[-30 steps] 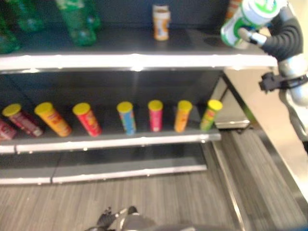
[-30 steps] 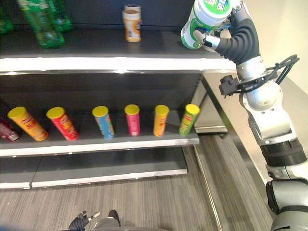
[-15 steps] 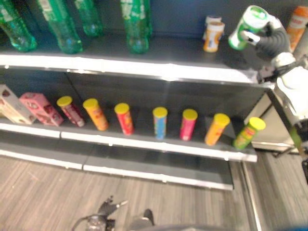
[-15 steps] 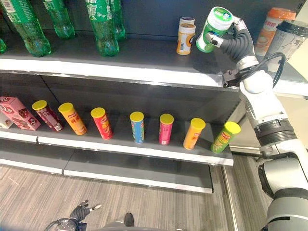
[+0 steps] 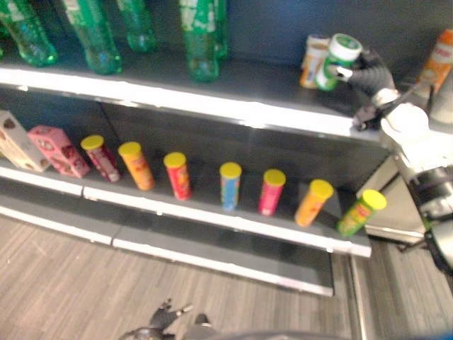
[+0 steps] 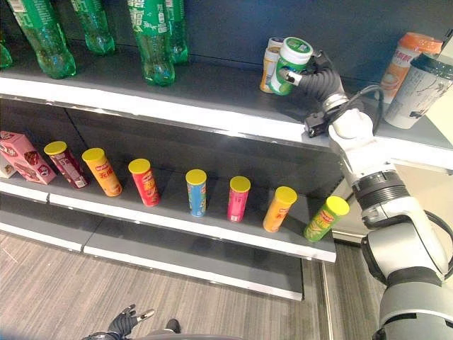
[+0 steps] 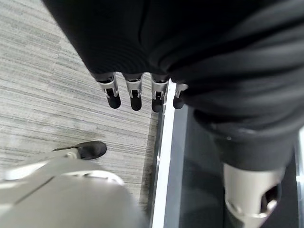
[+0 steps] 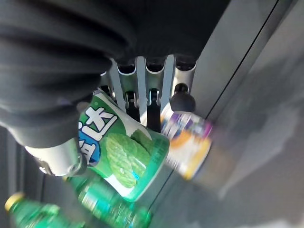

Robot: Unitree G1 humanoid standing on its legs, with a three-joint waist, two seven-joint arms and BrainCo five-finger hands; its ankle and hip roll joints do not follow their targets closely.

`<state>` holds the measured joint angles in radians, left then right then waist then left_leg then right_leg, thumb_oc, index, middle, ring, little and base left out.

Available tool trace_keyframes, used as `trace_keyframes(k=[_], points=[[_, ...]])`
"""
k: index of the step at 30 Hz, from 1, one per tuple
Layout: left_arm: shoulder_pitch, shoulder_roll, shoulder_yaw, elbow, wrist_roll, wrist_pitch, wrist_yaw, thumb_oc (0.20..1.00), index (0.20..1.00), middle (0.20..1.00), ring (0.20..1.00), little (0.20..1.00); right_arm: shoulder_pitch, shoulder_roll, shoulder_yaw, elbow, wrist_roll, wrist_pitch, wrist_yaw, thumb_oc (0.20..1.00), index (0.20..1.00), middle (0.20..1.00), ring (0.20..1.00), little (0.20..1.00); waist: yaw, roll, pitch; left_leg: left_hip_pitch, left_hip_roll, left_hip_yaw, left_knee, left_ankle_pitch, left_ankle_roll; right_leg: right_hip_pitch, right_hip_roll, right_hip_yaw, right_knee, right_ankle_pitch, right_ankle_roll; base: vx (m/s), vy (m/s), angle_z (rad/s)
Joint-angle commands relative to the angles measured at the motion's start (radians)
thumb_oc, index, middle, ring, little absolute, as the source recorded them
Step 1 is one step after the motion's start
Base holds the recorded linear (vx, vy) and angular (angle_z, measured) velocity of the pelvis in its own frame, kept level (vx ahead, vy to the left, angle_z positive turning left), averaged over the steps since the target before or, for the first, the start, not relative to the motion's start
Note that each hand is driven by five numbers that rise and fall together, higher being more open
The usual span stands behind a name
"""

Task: Put the goods on the table back onto the shelves and tidy them up.

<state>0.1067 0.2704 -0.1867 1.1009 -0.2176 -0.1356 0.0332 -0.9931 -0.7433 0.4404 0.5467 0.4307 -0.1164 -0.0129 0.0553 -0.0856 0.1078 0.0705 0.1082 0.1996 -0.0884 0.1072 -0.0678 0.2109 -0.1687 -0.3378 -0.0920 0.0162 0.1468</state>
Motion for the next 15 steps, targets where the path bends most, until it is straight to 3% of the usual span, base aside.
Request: trace_keyframes(k=[1, 7, 15], points=[[-0.065, 0.019, -0.017, 0.035, -0.012, -0.020, 0.010, 1.000, 1.000, 1.000, 1.000, 1.000, -0.111, -0.042, 0.061, -0.039, -0.034, -0.031, -0.006, 0.200, 0.200, 0.200, 0.200, 0.200, 0.024, 0.006, -0.010, 0.038, 0.074, 0.077, 0.070, -0.091, -0.082, 0.005, -0.024, -0.039, 0.023, -0.081, 0.011, 0.00, 0.000, 0.00], [-0.059, 0.008, 0.006, 0.045, 0.008, -0.014, 0.021, 1.000, 1.000, 1.000, 1.000, 1.000, -0.056, -0.058, 0.057, -0.176, -0.081, -0.026, 0.005, 0.200, 0.200, 0.200, 0.200, 0.200, 0.001, 0.008, -0.003, 0.039, 0.075, 0.094, 0.067, -0.091, -0.081, -0.010, -0.030, -0.033, 0.033, -0.078, 0.012, 0.00, 0.000, 0.00], [-0.050, 0.007, 0.022, 0.058, 0.019, -0.017, 0.022, 1.000, 1.000, 1.000, 1.000, 1.000, -0.057, -0.082, 0.085, -0.163, -0.117, -0.020, 0.021, 0.200, 0.200, 0.200, 0.200, 0.200, -0.010, 0.003, -0.002, 0.054, 0.073, 0.113, 0.062, -0.097, -0.081, -0.008, -0.036, -0.029, 0.033, -0.073, 0.015, 0.01, 0.002, -0.01]])
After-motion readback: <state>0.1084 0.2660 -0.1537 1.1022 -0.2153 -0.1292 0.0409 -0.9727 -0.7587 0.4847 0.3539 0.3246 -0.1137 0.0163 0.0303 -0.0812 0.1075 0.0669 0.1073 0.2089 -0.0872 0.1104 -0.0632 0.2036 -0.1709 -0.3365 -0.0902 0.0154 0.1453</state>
